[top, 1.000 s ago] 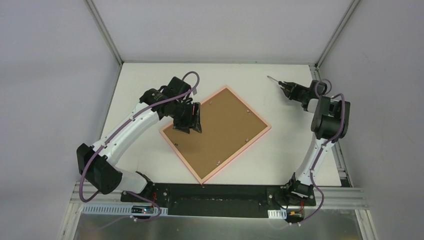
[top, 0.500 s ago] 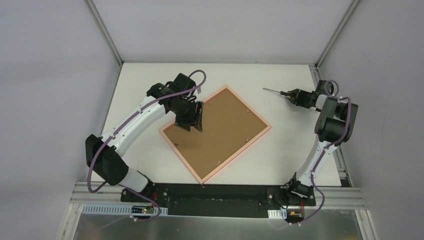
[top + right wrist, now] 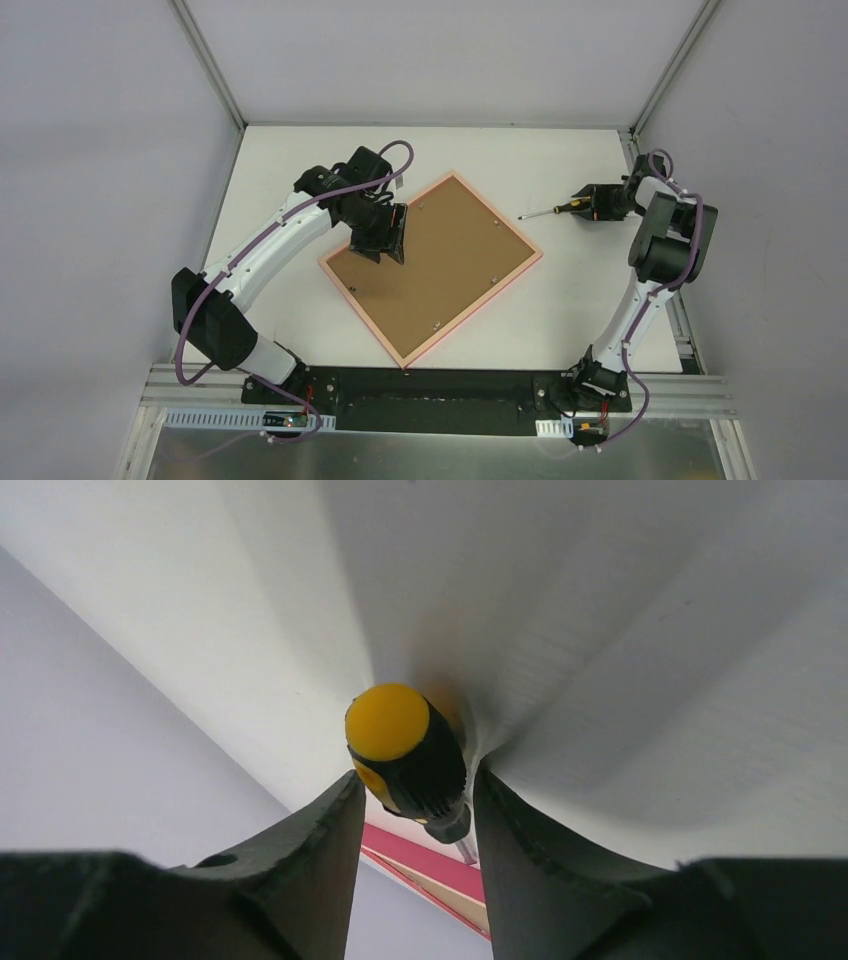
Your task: Take the photo out of the frame
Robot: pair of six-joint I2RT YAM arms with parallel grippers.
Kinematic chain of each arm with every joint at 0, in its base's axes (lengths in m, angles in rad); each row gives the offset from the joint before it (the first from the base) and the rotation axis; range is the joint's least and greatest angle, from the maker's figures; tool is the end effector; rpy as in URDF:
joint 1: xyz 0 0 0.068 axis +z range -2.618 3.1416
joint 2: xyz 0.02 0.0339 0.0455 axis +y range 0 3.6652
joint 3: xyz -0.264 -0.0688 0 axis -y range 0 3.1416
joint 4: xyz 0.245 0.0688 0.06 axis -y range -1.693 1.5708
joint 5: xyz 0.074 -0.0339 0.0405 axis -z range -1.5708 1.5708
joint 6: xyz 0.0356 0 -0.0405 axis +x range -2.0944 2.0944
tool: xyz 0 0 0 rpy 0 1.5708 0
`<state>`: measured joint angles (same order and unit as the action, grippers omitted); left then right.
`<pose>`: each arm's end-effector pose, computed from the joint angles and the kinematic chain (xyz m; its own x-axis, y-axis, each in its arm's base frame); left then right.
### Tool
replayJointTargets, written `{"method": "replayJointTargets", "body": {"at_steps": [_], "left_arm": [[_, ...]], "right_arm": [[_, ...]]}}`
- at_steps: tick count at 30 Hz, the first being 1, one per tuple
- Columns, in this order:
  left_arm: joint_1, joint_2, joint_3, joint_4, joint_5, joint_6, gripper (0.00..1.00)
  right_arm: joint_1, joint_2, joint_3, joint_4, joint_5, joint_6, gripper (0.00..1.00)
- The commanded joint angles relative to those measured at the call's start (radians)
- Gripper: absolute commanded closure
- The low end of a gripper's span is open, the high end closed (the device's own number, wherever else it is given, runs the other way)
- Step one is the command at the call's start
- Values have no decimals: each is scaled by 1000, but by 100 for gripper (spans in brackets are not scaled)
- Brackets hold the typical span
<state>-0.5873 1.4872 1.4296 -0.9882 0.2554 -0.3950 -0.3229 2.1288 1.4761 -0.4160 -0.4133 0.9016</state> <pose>0.2450 -0.1739 0.3285 -0.9117 0.1596 -0.3785 0.3150 0.8632 -0.3946 0.4239 -0.1267 0.1429 -0.4315 0.9018 -0.0224 0.7185 0.3586 0.5959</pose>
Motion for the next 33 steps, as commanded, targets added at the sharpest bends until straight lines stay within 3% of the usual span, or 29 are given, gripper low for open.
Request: {"method": "replayJointTargets", "body": {"at_steps": [1, 5, 7, 14, 20, 25, 30, 33], "left_arm": [[9, -16, 21, -28, 13, 30, 45], [9, -43, -5, -27, 9, 18, 45], [9, -63, -20, -27, 2, 13, 45], [9, -129, -88, -27, -20, -15, 42], [9, -139, -129, -5, -6, -64, 36], [-12, -116, -179, 67, 92, -116, 28], [-117, -50, -205, 151, 103, -173, 34], [-232, 42, -180, 196, 59, -225, 37]], "right_arm": [[-4, -7, -62, -50, 163, 68, 52], [-5, -32, -95, -31, 211, 150, 49], [-1, -44, -91, -49, 225, 141, 42], [21, -128, -30, -199, 246, -14, 21], [65, -388, -77, -330, 365, -209, 11], [239, -648, -245, -361, 382, -348, 11], [455, -908, -535, -319, 369, -347, 13], [498, -1063, -667, -322, 329, -294, 15]]}}
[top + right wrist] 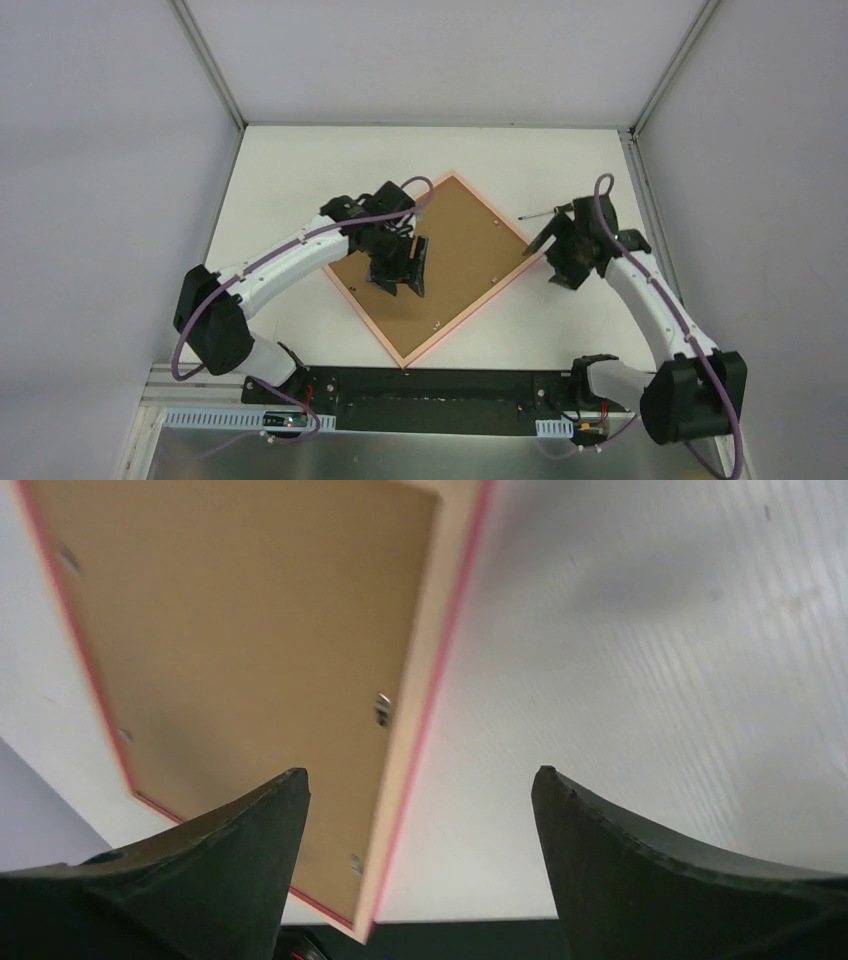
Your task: Take the photo out of the frame
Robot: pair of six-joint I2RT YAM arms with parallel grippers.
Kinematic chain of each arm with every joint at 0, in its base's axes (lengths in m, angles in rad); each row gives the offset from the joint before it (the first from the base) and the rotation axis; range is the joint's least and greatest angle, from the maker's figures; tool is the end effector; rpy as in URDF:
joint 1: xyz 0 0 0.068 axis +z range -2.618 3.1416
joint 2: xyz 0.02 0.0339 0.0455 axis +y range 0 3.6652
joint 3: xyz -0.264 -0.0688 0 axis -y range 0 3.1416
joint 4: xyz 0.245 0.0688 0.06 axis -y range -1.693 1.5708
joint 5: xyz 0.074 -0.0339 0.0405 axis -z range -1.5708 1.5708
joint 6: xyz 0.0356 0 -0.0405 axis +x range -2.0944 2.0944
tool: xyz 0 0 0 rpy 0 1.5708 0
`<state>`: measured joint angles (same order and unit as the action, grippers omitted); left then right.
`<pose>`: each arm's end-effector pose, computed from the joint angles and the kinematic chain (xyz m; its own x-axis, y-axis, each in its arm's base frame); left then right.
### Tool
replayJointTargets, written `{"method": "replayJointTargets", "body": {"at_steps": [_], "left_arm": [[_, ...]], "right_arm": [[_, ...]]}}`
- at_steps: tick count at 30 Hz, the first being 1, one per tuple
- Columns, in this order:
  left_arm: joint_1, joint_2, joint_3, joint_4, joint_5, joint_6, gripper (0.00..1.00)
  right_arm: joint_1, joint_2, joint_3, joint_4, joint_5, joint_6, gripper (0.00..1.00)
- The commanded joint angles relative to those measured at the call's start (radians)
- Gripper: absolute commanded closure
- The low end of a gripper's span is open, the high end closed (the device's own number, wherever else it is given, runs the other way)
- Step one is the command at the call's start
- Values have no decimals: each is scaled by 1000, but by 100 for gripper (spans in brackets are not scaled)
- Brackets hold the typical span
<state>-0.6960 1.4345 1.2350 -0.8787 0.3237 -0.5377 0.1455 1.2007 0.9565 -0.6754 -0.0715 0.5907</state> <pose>0.2131 -0.1928 0.2904 -0.9512 0.1620 -0.2626 0.2749 0.8314 -0.4829 0.2402 0.0378 0.2715 -0.7580 0.4504 -0.4718 0.2826 0.8787 0.3848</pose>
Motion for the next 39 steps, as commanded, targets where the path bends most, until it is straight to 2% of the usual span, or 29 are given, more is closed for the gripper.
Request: {"method": "replayJointTargets", "body": {"at_steps": [1, 6, 14, 22, 30, 39], "left_arm": [[-153, 138, 35, 94, -18, -97, 40], [-299, 361, 209, 97, -145, -97, 48], [-402, 600, 422, 48, -348, 13, 46], [-421, 672, 478, 18, -379, 48, 48], [-449, 693, 494, 16, -409, 80, 59], [-461, 728, 500, 16, -408, 83, 71]], "right_arm": [[29, -180, -171, -83, -29, 28, 17], [29, -358, -176, -201, -6, 12, 18], [27, -556, -14, -298, 148, -11, 19], [25, -676, -34, -315, 233, 23, 19], [25, -656, -71, -301, 186, 44, 20], [25, -663, -74, -328, 232, 65, 21]]}}
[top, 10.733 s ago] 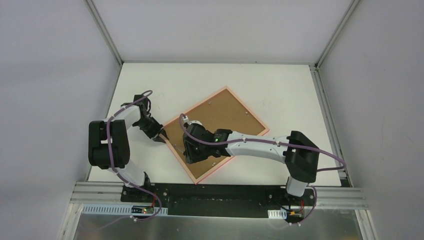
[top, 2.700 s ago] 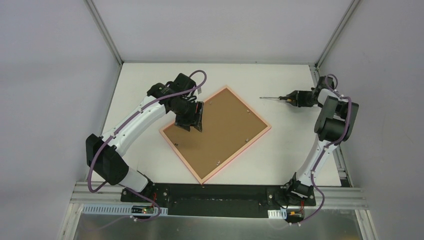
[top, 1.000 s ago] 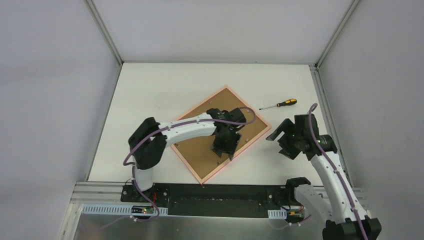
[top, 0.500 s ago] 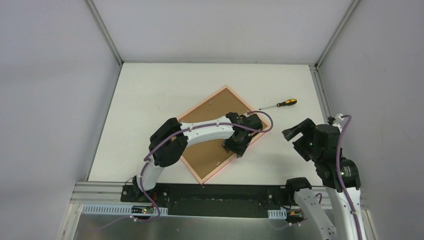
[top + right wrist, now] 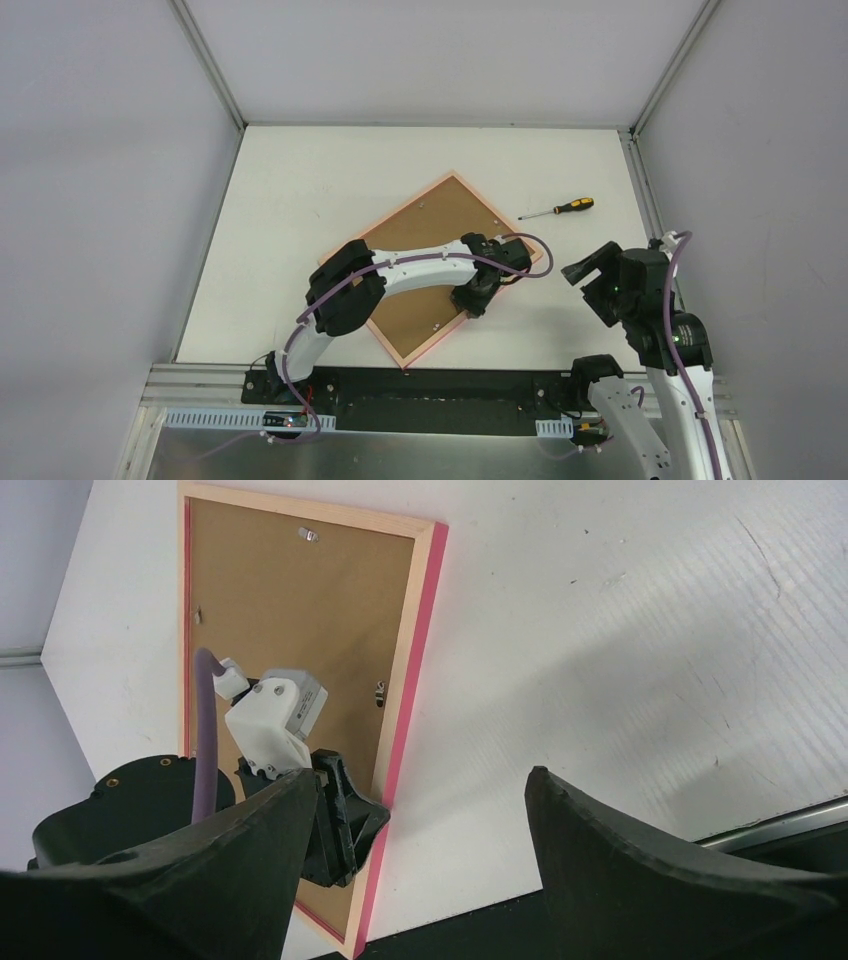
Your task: Take the photo out of the frame
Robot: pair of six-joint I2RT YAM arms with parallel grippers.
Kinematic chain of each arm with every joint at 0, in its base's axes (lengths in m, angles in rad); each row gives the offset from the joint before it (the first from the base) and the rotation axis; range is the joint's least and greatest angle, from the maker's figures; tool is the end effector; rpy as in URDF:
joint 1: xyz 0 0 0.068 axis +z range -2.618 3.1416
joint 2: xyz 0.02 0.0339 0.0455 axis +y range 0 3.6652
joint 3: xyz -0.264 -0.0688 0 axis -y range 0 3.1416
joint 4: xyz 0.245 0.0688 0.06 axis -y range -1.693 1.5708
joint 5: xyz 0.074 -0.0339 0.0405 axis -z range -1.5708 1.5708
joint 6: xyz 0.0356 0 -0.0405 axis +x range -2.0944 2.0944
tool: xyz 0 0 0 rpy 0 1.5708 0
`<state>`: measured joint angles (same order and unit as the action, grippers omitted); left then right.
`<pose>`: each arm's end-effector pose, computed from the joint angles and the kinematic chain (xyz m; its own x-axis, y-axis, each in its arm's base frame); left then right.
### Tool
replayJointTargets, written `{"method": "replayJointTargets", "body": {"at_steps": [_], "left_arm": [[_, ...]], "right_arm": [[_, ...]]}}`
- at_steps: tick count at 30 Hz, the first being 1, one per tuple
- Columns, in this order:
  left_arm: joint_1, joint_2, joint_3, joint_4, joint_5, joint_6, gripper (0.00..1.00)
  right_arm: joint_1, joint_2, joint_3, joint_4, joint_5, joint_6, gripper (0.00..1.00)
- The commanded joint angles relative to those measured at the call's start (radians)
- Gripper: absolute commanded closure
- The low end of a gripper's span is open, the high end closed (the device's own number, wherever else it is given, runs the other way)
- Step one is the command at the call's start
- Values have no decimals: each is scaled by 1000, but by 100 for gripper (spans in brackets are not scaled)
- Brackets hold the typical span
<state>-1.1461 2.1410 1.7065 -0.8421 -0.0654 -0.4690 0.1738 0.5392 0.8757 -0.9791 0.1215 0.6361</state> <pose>0.1841 -0.4016 0.1822 -0.7592 0.5842 -0.2869 0.6258 0.7763 -0.0753 0.0918 0.0117 0.3211 -0.5200 0.5074 -0.6871 0.2894 0.8615 0.4171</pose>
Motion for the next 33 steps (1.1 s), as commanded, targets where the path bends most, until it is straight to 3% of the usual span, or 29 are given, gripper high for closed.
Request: {"method": "replayJointTargets", "body": {"at_steps": [1, 5, 7, 12, 16, 19, 21, 24, 28, 33], "left_arm": [[-10, 25, 27, -20, -20, 15, 74], [-10, 37, 25, -20, -23, 17, 87], [-10, 29, 21, -20, -34, 17, 98], [-8, -59, -8, -21, -46, 25, 100], [-7, -150, -25, -22, -14, 22, 100], [-7, -193, -30, -23, 8, 22, 100], [-6, -213, -31, -28, 13, 21, 100], [-6, -230, -30, -33, 20, 24, 100], [-6, -231, -14, -41, 24, 29, 100], [-6, -218, 28, -63, 30, 40, 100]], "right_arm": [[-3, 0, 7, -33, 51, 20, 21], [-3, 26, 0, -76, 100, 39, 21], [-2, 46, -1, -105, 134, 58, 21], [-28, 80, -11, -126, 141, 89, 17], [-102, 136, -33, -66, 13, 45, 9], [-128, 210, -81, 49, -211, 23, 2], [-129, 274, -104, 162, -384, 19, 3], [-126, 337, -133, 309, -523, 55, 2], [-124, 410, -219, 519, -635, 164, 4], [-71, 545, -290, 705, -658, 243, 20]]}}
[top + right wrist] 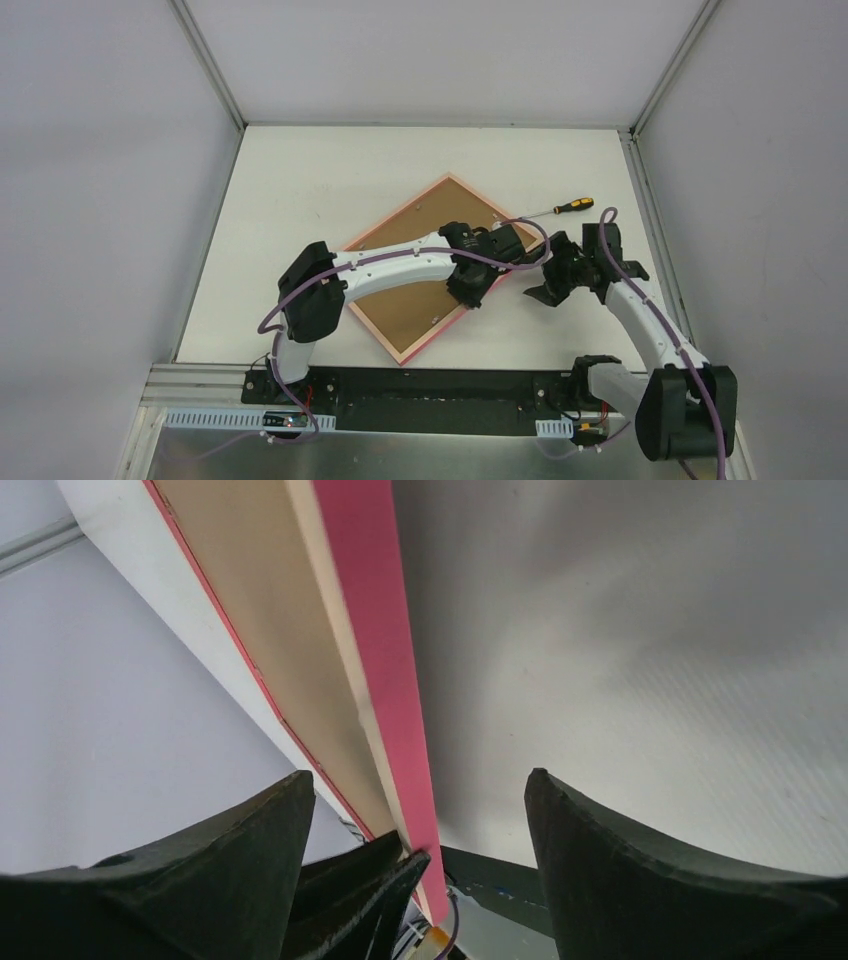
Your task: Take the photo out of the frame
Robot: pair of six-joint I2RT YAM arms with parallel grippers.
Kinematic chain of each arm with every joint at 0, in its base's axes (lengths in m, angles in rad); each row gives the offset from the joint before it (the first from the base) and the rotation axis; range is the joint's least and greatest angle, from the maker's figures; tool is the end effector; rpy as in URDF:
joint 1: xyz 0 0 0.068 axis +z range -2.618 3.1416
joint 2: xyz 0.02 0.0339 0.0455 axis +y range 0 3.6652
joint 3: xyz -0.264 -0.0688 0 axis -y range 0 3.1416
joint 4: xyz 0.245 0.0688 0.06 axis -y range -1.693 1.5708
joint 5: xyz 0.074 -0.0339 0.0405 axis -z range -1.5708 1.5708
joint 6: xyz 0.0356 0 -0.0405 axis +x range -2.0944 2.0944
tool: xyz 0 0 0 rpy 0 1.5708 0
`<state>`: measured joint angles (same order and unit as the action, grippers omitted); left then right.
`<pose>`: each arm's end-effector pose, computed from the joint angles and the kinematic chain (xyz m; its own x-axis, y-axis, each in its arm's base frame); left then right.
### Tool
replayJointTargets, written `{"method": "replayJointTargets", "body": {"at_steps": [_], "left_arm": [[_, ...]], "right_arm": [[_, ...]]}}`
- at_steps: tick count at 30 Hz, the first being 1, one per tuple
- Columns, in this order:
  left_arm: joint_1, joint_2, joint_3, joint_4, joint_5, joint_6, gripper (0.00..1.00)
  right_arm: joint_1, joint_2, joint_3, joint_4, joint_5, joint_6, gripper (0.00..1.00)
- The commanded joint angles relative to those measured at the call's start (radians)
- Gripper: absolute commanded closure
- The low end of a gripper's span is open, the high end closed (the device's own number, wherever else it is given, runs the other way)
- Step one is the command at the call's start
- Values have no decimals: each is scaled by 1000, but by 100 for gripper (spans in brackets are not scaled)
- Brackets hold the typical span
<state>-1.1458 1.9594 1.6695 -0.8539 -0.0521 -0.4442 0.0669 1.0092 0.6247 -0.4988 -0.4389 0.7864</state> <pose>0.1738 -0.3794 0.2456 -0.7260 0.5634 -0.3943 0.6522 0.7459 -0.1352 0.1950 0.0282 0.2186 -0.7780 0.5900 -0.2158 0.3130 0.6618 0.6812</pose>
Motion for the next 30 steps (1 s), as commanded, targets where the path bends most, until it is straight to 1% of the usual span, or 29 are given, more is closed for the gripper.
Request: {"method": "replayJointTargets", "body": {"at_steps": [1, 2, 5, 9, 12, 14, 15, 18, 20, 21, 22, 23, 24, 27, 29, 30], "left_arm": [[-7, -37, 72, -60, 17, 17, 100], [-6, -35, 80, -65, 16, 20, 100], [-6, -31, 99, -79, 17, 30, 100], [-6, -27, 111, -88, 30, 53, 100], [-6, -26, 114, -93, 36, 63, 100], [-6, -24, 119, -102, 34, 69, 100], [-5, -22, 124, -108, 30, 72, 100], [-5, -15, 142, -127, 21, 78, 100], [-6, -9, 163, -146, 11, 78, 100], [-5, -7, 175, -157, 6, 77, 94], [-5, -5, 189, -172, -1, 74, 83], [-5, -4, 203, -187, -14, 71, 68], [-5, -5, 215, -195, -23, 69, 60], [-7, -8, 253, -225, -65, 66, 39], [-19, -10, 276, -239, -122, 70, 26], [-27, -10, 286, -243, -154, 77, 14]], "right_arm": [[49, 102, -49, 251, -101, 100, 21], [59, 134, -58, 294, -101, 100, 21], [76, 203, -83, 397, -117, 135, 27], [92, 251, -104, 524, -128, 144, 29], [96, 282, -115, 607, -147, 157, 38], [98, 295, -116, 625, -158, 166, 45], [100, 298, -115, 627, -160, 172, 48], [104, 288, -97, 597, -162, 186, 64], [105, 276, -76, 547, -154, 200, 71], [108, 269, -61, 515, -145, 203, 75], [108, 262, -47, 469, -135, 201, 78], [108, 258, -28, 414, -126, 199, 81], [108, 258, -11, 380, -122, 195, 82], [108, 270, 31, 305, -122, 196, 89], [110, 273, 63, 270, -124, 200, 93], [110, 274, 77, 249, -120, 201, 94]]}}
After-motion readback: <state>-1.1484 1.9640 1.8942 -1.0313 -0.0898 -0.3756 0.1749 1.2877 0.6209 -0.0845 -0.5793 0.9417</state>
